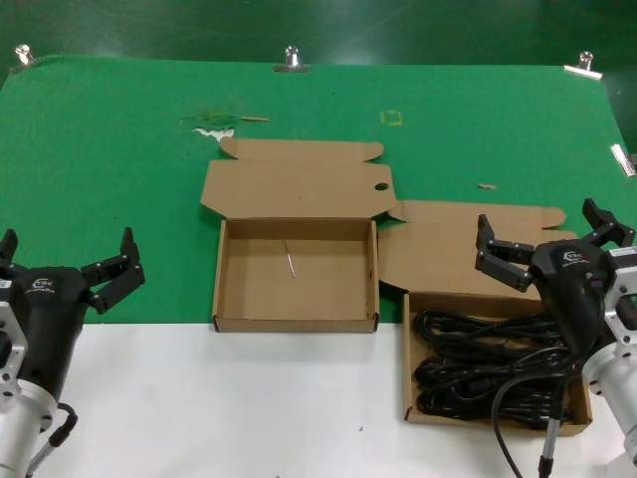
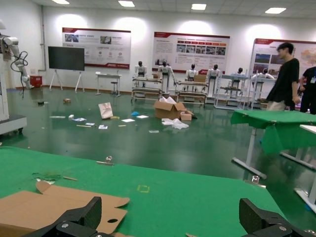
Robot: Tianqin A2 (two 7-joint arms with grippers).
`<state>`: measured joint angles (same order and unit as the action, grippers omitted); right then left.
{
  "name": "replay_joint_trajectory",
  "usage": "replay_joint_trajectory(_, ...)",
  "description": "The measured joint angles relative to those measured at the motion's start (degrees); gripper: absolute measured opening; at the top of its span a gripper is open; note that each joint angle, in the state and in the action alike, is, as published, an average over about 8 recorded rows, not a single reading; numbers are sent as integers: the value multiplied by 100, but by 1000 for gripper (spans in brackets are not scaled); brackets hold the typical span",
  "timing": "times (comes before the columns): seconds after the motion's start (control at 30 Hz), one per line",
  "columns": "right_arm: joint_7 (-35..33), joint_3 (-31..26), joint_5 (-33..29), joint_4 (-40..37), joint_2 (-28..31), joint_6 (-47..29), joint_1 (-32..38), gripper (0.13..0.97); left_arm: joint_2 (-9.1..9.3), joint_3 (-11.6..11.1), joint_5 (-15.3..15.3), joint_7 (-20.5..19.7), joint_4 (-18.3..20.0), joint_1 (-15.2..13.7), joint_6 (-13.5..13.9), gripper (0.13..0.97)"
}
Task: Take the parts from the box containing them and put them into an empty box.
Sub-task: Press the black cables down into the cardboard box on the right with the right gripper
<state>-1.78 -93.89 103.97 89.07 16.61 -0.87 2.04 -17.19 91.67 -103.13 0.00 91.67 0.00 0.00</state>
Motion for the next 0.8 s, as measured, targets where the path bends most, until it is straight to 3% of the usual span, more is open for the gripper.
replay_joint_trajectory(0.8,0,0,0,0,0,0,0,966,0,0,0,0,0,0,0,931)
